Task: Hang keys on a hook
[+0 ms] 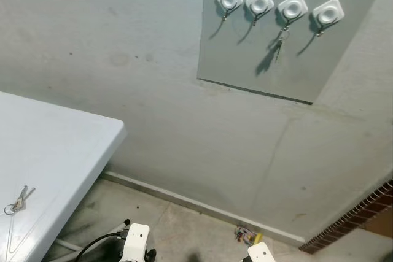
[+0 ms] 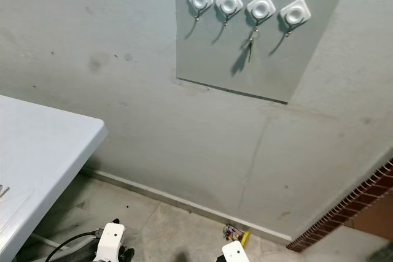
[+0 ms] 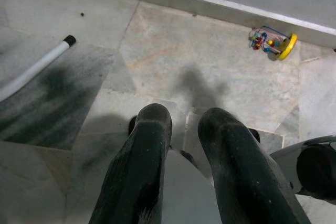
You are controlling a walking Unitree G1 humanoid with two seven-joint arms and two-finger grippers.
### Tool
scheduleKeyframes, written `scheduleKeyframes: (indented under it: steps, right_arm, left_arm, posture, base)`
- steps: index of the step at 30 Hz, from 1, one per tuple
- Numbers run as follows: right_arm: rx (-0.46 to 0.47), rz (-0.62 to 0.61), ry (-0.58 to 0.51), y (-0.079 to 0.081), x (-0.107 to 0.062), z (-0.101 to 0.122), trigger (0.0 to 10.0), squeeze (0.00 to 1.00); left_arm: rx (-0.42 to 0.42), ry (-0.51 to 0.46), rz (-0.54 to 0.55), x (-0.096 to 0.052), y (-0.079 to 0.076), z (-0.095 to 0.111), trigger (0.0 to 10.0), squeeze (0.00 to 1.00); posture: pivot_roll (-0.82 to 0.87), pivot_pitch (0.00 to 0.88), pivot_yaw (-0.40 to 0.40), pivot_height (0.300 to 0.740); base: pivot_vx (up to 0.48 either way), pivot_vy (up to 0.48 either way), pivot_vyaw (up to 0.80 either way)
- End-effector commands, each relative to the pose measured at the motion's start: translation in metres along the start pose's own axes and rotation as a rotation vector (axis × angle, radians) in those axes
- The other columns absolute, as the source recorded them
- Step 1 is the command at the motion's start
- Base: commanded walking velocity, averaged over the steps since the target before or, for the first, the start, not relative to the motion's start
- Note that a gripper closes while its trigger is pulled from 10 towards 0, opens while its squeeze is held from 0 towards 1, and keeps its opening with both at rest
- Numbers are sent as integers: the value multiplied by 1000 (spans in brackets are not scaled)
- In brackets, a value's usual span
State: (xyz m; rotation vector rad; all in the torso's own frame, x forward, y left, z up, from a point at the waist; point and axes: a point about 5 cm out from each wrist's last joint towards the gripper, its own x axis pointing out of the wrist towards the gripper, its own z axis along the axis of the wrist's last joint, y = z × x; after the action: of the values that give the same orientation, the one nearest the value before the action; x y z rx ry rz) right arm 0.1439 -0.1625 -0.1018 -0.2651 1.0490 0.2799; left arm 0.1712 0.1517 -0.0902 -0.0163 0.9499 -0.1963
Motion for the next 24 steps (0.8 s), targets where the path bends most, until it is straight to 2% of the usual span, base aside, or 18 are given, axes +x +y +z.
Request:
scheduleKeyframes:
  steps: [1, 24]
  right_arm:
    - [7, -6, 3, -1, 0, 0, 10000, 0]
    - [11, -1, 0, 0, 1, 3, 10000, 0]
  left_arm:
    - [-5, -5, 5, 0, 1, 2, 10000, 0]
    - [-15, -10, 9, 1, 3, 4, 10000, 0]
  posture:
    - [-31, 0, -40, 740]
    - [-25, 0, -42, 740]
  base:
    - [0, 0, 800]
    - [0, 0, 800]
